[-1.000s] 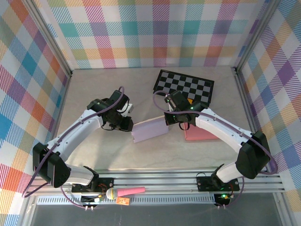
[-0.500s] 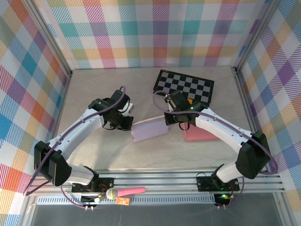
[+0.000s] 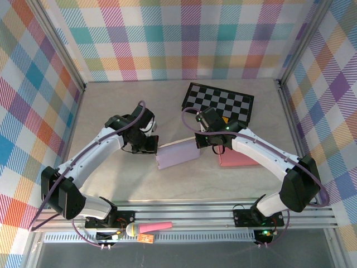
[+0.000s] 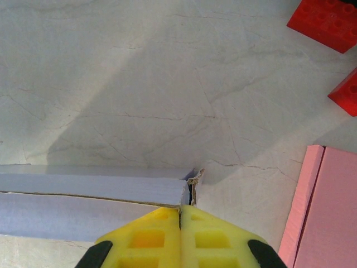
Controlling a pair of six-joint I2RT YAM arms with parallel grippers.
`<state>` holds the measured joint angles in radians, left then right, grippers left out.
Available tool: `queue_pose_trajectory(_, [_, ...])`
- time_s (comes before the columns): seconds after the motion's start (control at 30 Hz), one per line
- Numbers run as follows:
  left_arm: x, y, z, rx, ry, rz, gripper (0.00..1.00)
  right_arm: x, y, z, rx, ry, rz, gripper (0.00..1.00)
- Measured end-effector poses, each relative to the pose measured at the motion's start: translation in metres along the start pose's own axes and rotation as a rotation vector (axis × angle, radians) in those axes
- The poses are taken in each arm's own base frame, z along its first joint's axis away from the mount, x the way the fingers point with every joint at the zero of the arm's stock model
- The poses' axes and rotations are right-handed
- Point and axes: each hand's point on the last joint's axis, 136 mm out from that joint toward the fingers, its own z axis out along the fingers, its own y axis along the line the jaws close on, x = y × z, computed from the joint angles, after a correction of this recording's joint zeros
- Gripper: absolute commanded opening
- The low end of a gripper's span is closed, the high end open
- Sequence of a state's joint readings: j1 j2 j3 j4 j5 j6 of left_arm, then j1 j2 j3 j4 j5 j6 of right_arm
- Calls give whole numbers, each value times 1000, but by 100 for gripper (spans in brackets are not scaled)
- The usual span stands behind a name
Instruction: Fold the paper box
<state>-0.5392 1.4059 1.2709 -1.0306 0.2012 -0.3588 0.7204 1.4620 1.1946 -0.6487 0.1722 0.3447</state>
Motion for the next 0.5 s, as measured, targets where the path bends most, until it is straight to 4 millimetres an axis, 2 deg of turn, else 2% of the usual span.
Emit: queue_pose_trajectory(0.5, [2,-1,4,0,50,-102,4,0,0,0,2,-1,10,0])
